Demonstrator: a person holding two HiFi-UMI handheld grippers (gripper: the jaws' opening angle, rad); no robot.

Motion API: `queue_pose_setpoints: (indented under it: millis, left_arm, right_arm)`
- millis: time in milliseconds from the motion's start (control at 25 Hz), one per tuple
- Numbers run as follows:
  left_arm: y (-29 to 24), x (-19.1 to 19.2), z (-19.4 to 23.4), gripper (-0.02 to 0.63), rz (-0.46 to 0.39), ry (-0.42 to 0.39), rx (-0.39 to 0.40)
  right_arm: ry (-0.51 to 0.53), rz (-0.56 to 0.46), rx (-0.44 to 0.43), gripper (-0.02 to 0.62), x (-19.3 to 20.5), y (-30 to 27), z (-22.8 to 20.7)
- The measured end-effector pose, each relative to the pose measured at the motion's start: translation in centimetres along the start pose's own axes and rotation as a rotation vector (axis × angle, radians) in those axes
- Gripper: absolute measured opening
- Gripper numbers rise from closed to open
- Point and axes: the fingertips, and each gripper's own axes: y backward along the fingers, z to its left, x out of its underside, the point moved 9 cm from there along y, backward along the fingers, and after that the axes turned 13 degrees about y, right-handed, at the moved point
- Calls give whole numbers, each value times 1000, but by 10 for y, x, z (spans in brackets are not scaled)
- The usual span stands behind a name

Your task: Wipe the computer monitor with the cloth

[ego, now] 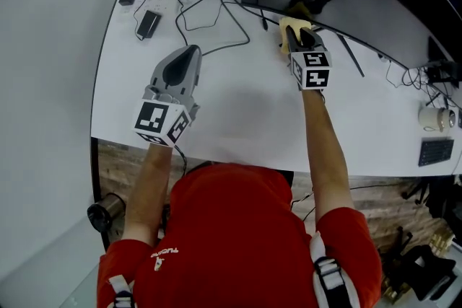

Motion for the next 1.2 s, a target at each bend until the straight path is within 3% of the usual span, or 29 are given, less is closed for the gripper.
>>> queue_pose_setpoints:
  millis: [680, 1200]
  left_arm:
    - [38, -5, 57, 11, -14, 28, -75]
    - [52, -7, 75, 11, -24, 36, -107]
  right_arm:
    - [-25, -52, -113, 60, -55, -68, 76]
    - [-50, -90, -174, 60, -80, -91, 111]
